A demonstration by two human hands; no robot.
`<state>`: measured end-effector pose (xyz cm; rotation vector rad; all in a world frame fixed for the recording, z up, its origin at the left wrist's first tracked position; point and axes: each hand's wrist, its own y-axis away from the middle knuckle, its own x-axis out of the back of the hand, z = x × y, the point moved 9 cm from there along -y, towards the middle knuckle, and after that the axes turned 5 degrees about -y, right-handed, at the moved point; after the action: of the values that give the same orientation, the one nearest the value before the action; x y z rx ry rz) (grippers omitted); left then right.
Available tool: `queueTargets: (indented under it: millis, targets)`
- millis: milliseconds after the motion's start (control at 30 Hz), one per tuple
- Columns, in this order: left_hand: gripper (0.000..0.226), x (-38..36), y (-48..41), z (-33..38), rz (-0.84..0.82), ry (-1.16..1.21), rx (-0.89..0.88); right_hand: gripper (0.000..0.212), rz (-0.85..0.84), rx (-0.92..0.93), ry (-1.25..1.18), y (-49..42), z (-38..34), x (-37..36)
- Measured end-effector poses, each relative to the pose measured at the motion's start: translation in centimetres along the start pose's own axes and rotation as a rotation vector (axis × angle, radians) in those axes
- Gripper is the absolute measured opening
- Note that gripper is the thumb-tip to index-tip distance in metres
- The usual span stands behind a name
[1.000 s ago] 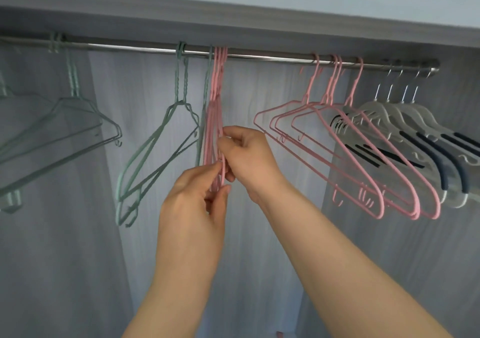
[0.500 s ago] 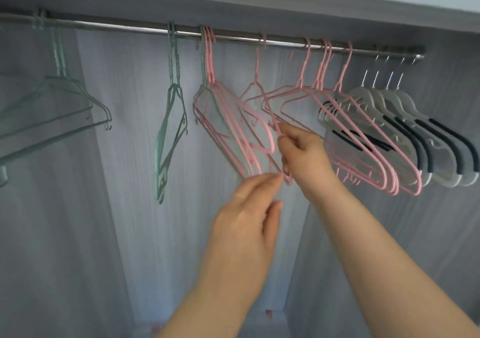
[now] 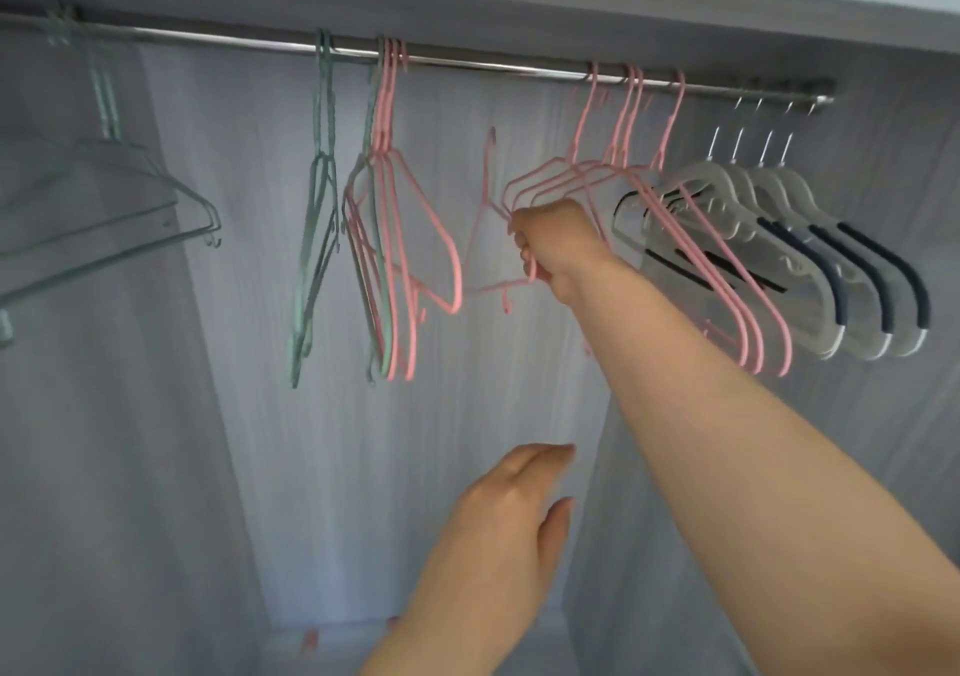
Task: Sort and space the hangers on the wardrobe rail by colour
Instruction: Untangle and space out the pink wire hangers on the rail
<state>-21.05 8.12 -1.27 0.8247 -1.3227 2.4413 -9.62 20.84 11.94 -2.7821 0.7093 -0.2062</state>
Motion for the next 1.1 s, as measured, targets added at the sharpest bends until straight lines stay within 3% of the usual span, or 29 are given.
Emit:
queueTargets:
  millis: [233,333,500,600,700,767,900,1000,1100]
  targets:
    - [0.048,2.7,1.8,-6.7,0.119,-0.015,0.292,0.033,-0.156,-0.204,0.049,6.9,13.7,-1.6]
    - [0.066,1.8,2.1,-10.3,0.012,-0.096,0.443,0.027,-0.234,-0.195,0.141,9.1,17.4,0.9]
    - [0.083,1.0,1.5,-15.9,-0.123,-0.251,0.621,0.011,-0.187,-0.15,0.237,9.2,18.1,6.7]
    - [0.076,1.5,2.2,-18.8,-0.214,-0.378,0.693,0.016,-0.259,-0.168,0.238,10.2,18.2,8.4]
    - [0.039,3.0,4.4,-21.1,-0.328,-0.543,0.755,0.011,-0.254,-0.163,0.22,10.6,18.9,10.3]
    - [0.013,3.6,6.0,-21.8,-0.393,-0.382,0.694,0.012,-0.211,-0.157,0.217,10.2,20.0,11.7]
    - [0.016,5.2,8.4,-20.5,-0.455,-0.055,0.572,0.024,-0.12,-0.149,0.234,8.9,23.4,13.1]
    - [0.029,6.8,10.2,-19.6,-0.383,0.111,0.642,0.026,-0.031,-0.137,0.255,8.1,25.6,12.7]
    - [0.032,8.2,10.9,-18.6,-0.22,0.201,0.718,0.007,0.039,-0.039,0.378,7.3,26.5,11.0]
